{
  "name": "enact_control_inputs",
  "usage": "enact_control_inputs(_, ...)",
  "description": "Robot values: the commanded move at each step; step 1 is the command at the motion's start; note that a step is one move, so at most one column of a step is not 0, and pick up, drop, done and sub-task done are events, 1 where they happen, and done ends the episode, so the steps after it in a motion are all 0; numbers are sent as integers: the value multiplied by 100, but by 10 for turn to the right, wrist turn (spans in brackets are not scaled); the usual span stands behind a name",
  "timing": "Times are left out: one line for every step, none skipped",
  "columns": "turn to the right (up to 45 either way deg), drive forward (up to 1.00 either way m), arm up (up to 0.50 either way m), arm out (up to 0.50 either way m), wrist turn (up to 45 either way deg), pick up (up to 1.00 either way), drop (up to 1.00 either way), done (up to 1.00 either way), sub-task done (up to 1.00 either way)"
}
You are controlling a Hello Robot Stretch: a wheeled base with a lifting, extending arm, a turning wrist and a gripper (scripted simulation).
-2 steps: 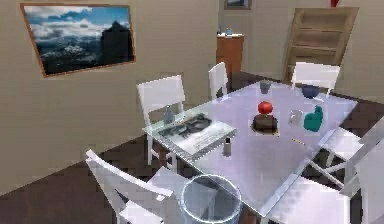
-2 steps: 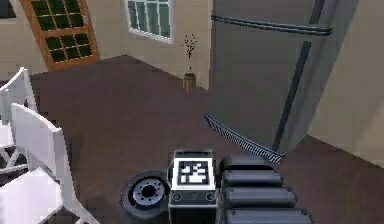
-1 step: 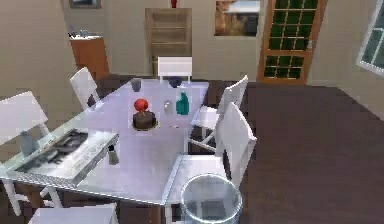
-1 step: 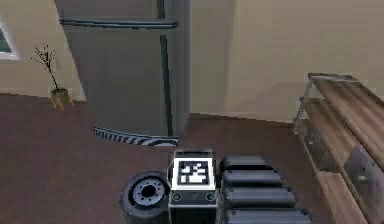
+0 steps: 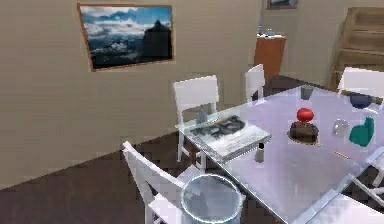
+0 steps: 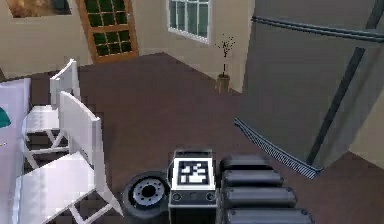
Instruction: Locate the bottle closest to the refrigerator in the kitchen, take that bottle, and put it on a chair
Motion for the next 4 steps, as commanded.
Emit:
enact_control_inputs(-450, 0, 0, 0, 0, 0, 0, 0, 0)
enact_control_inputs(-210, 0, 0, 0, 0, 0, 0, 0, 0)
enact_control_inputs(0, 0, 0, 48, 0, 0, 0, 0, 0)
enact_control_inputs(0, 0, 0, 0, 390, 0, 0, 0, 0)
